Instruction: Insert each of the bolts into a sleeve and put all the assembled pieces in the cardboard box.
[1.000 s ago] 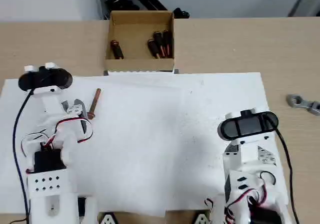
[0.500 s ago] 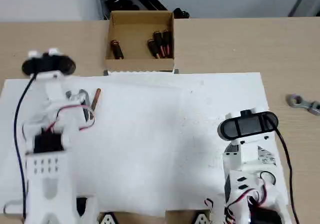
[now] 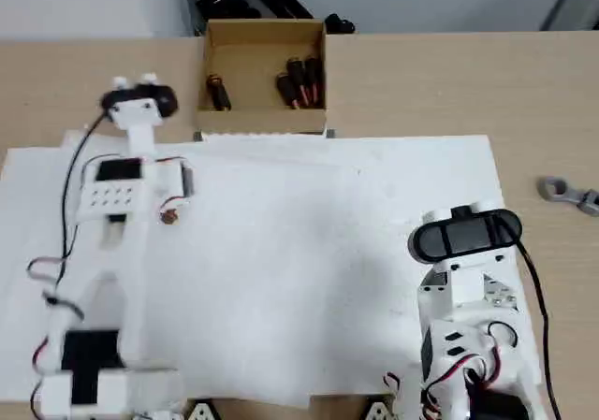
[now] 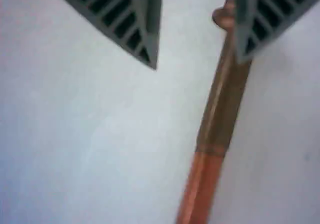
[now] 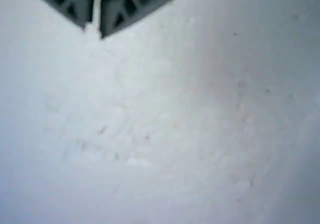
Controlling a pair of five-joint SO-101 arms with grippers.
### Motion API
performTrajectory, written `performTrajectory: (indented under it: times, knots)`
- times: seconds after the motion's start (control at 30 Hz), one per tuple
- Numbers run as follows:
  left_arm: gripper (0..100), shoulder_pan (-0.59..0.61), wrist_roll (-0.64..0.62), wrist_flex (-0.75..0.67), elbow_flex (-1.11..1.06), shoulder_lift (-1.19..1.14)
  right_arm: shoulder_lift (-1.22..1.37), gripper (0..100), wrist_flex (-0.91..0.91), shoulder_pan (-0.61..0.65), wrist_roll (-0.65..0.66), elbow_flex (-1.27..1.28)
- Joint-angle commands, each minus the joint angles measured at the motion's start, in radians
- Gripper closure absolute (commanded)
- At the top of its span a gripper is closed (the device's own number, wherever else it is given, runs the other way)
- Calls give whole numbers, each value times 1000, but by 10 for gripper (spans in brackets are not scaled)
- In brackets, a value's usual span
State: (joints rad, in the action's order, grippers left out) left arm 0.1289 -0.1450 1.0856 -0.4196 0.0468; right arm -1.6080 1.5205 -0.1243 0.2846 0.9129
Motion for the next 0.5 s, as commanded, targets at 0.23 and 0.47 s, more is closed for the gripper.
performTrajectory:
  times: [0.23,0.47]
  knots:
    - [902,41,28,44,102,-25,-4,993,-22,-13,-9,-5]
    - [902,44,55,-35,90,-152,-1,993,-22,-13,-9,-5]
